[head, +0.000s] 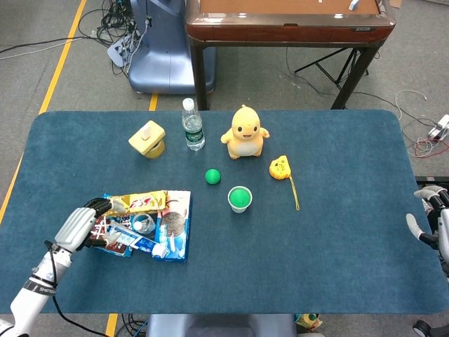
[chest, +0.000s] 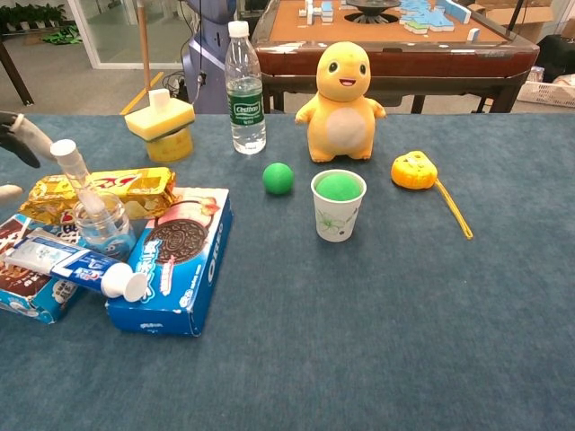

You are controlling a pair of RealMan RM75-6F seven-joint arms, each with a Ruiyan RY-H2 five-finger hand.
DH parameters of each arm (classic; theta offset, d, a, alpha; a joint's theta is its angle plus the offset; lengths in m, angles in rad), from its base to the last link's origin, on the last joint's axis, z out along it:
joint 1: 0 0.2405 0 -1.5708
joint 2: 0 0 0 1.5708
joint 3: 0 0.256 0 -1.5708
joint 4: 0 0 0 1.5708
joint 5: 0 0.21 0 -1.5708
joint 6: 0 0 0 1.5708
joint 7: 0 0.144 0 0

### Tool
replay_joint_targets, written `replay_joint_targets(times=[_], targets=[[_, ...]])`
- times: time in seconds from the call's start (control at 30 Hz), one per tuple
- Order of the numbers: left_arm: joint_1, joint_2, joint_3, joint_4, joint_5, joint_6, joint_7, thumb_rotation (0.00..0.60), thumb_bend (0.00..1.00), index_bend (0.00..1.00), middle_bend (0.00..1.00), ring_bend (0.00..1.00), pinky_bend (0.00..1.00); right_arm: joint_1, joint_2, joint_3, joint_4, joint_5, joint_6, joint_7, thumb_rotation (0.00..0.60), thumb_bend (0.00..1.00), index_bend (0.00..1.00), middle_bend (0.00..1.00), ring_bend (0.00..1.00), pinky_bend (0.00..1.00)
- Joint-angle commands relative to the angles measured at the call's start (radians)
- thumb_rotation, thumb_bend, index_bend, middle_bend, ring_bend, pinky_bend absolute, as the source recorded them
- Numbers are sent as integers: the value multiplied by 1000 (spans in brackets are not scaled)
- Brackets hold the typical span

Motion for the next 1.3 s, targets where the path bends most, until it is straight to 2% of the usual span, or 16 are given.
replay_joint_targets(times=[0.03,0.6,0.9,1.3], targets=[[-24,-21,0,3,10,-17,-15,600,282,339,275,270,131,-3,1,-1,1,3,1,3,600,381,387,353,221,252],[-100,-117,-4,13,-40,-72,57,600,263,395,275,267,128,-15,11,-13,6,-2,2,20,600,381,386,353,221,252],[-101,-124,1,31,-71,-71,82,600,263,411,275,267,128,-22,13,-17,4,-3,7,25,600,381,387,353,221,252],[-102,-133,9,46,-92,-71,88,600,263,483,275,268,128,-24,16,-20,4,-8,8,27,600,381,386,352,221,252]])
